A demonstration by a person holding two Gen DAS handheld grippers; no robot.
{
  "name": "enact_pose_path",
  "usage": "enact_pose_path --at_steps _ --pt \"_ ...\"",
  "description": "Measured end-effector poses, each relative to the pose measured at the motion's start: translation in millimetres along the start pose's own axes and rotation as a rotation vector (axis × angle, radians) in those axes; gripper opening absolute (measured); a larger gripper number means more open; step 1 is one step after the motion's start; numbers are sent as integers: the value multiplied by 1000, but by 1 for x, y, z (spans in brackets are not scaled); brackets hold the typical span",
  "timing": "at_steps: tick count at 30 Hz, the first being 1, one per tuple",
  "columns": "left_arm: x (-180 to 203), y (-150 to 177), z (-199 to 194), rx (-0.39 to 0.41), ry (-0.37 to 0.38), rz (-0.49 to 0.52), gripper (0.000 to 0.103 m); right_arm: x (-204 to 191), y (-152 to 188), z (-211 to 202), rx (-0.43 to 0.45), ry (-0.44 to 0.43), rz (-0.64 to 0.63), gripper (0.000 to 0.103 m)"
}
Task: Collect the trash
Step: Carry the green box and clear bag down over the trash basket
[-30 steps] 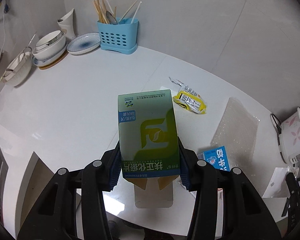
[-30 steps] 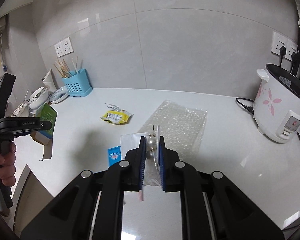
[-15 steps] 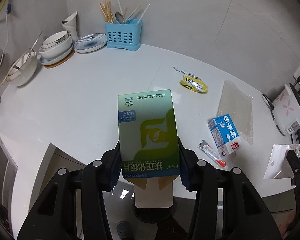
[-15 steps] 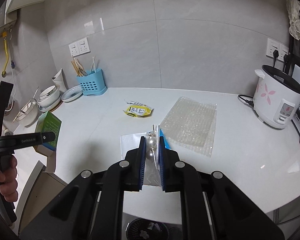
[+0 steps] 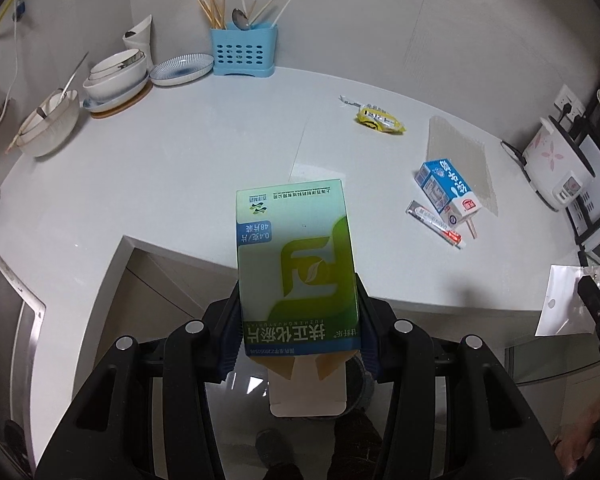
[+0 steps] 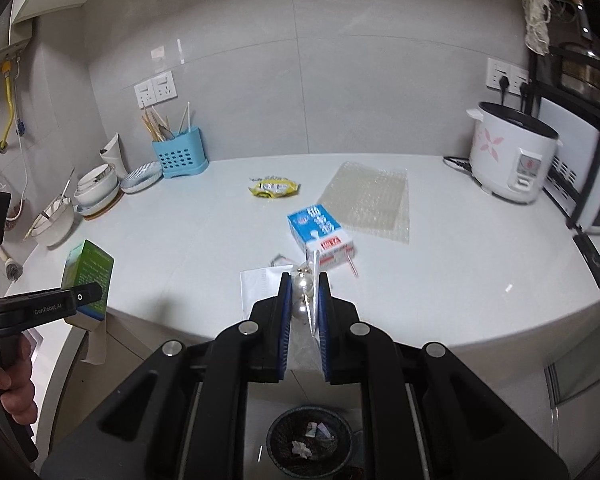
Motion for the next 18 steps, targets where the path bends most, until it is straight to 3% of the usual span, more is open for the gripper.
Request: enact_pose_path --at_steps 8,12,18 --pt "11 58 33 -65 57 -4 47 20 63 11 -87 50 -1 11" --pt "24 82 51 -60 58 20 47 31 96 31 -123 67 -23 11" --pt "49 136 118 -168 71 30 47 36 154 79 -168 27 -142 11"
Point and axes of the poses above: each gripper's, at about its wrist camera, not at the fingertips, and z roughly the way its jaws point, x to its right, y to its underside, the point moved 9 cm from there along z, roughly the way its jaws point, and after that the axes turned 13 degrees about z, right-handed, at the moved point
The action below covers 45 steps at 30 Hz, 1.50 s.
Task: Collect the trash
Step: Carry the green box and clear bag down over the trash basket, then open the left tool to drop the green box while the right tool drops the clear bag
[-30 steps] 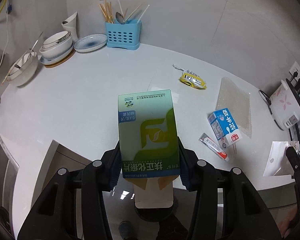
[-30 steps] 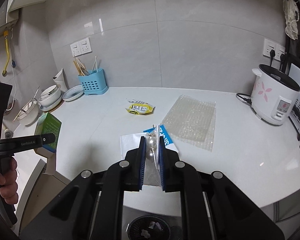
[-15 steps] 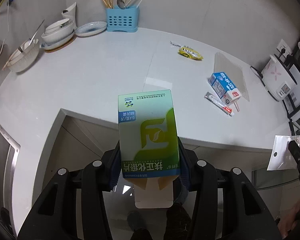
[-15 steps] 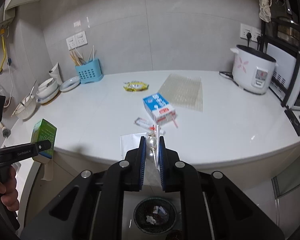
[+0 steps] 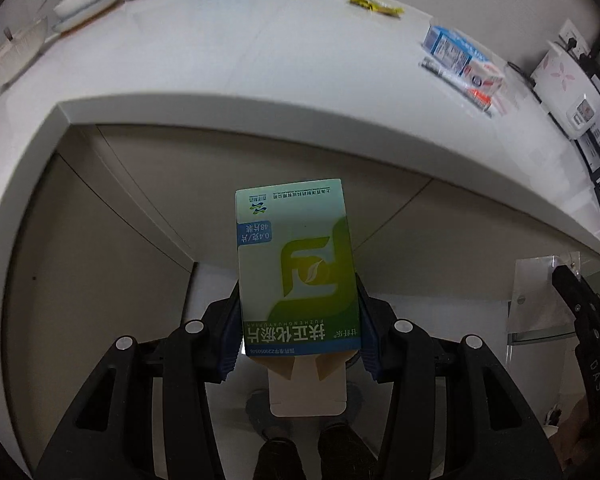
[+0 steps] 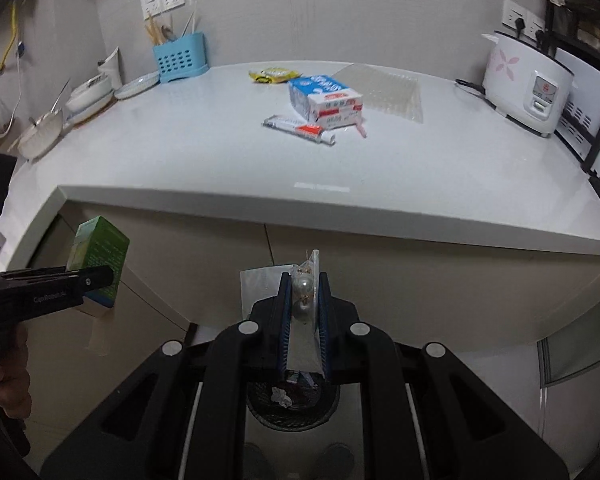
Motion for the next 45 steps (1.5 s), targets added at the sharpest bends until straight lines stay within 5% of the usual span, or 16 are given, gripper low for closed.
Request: enact_pose_path --at_steps 14,26,41,45 --pt "46 103 216 -87 26 11 47 57 148 187 -204 -16 -21 11" --pt "87 162 377 -128 47 90 47 101 245 291 -256 17 -28 11" --pt "92 212 473 -204 92 49 50 113 284 342 -321 48 -25 11" --pt "100 212 461 -168 93 70 69 105 282 343 -322 44 -43 11"
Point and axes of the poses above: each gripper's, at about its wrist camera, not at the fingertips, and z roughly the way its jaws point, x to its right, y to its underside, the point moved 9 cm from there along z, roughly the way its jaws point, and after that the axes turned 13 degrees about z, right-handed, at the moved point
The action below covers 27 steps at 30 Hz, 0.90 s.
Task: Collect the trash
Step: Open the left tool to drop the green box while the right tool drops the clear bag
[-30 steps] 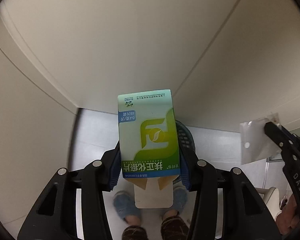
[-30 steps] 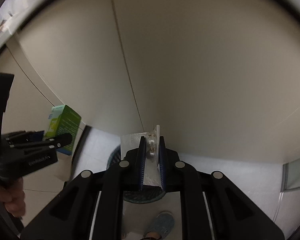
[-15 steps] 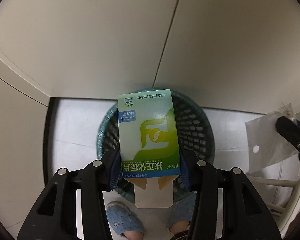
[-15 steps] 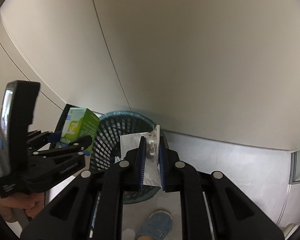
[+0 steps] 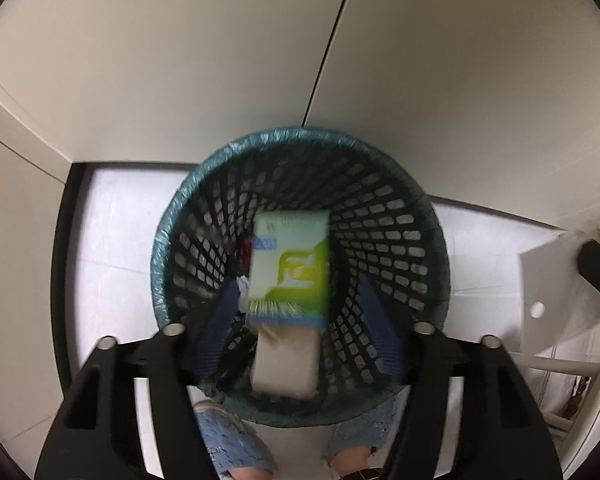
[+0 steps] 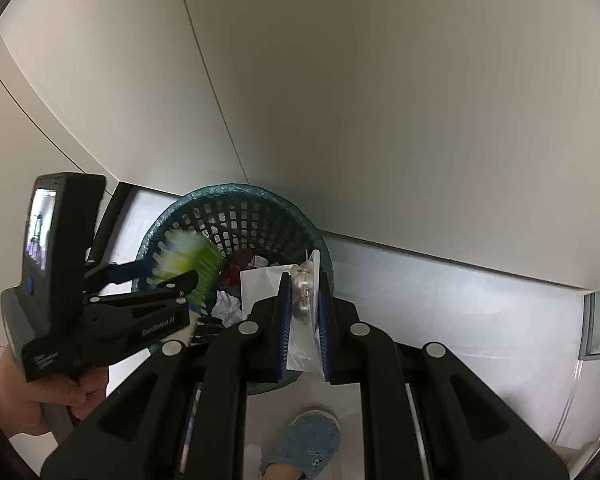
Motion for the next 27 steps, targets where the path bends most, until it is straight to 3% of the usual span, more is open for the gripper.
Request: enact_pose_path --at_steps 4,10,27 --pt "-5 0 -17 20 -31 24 85 -3 -3 2 2 5 -16 11" --pt "-33 10 -42 33 -49 -3 97 -25 0 20 -14 -25 -40 12" --pt "-82 47 -34 -25 -76 -34 97 -54 34 88 -137 -76 54 14"
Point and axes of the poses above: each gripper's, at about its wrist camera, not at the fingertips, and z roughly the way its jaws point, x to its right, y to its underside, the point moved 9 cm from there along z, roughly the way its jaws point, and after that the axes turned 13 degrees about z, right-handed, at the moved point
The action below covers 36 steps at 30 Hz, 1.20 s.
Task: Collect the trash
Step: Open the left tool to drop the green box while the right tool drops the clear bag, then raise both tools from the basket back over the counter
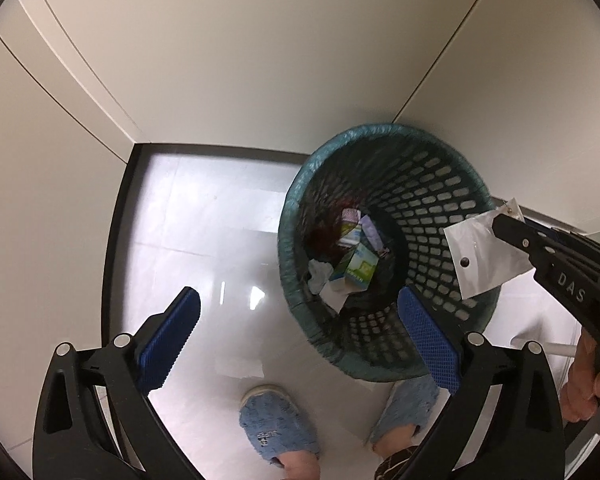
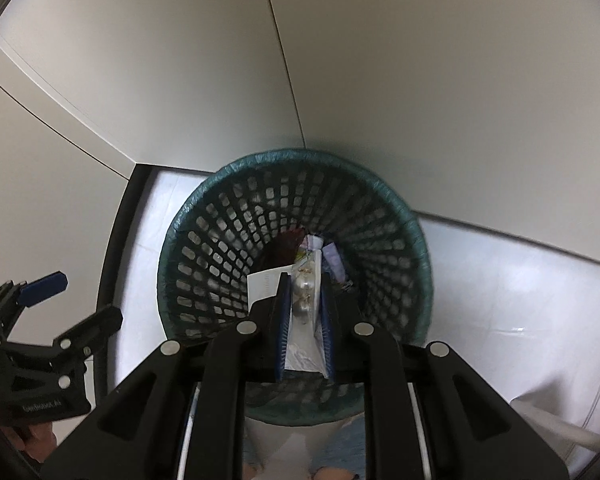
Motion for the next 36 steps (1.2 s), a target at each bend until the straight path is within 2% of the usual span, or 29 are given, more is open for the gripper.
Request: enact_pose_path --at_steps 9,16,24,27,36 --pt "-7 9 7 -18 8 -19 97 3 5 18 -16 16 -5 18" --pt "-5 11 6 -26 10 -10 97 14 8 9 0 63 -9 60" --pt "-1 13 -11 -18 11 -15 97 25 6 -34 37 84 1 91" --pt "2 10 -27 -9 23 -19 97 25 7 -54 41 80 -3 95" --pt "17 -8 -90 34 48 21 97 26 6 -128 57 71 19 95"
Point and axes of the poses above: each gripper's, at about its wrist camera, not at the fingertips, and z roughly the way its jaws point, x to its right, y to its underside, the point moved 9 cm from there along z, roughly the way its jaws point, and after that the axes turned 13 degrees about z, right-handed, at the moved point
